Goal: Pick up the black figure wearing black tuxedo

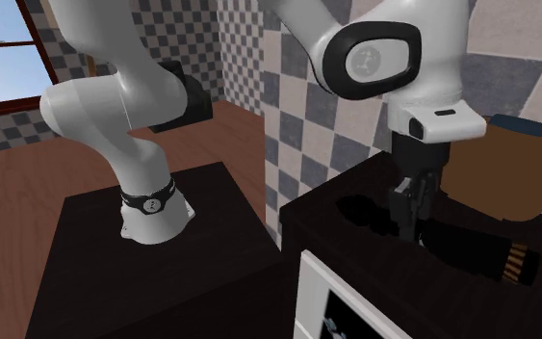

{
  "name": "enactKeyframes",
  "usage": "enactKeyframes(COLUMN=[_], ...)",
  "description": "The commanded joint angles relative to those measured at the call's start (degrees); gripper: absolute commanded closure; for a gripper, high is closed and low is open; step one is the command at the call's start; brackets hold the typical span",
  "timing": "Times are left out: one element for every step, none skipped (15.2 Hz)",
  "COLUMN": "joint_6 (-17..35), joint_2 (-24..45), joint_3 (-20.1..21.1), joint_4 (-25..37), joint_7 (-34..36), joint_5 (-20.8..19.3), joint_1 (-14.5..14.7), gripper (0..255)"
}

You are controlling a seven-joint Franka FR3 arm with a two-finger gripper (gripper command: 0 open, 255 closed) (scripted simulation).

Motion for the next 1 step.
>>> enactKeyframes(joint_6=[-0.4], joint_2=[-0.5], joint_3=[0.1], joint_4=[0.2], joint_7=[-0.6], joint_5=[0.7], joint_1=[-0.1], gripper=[255])
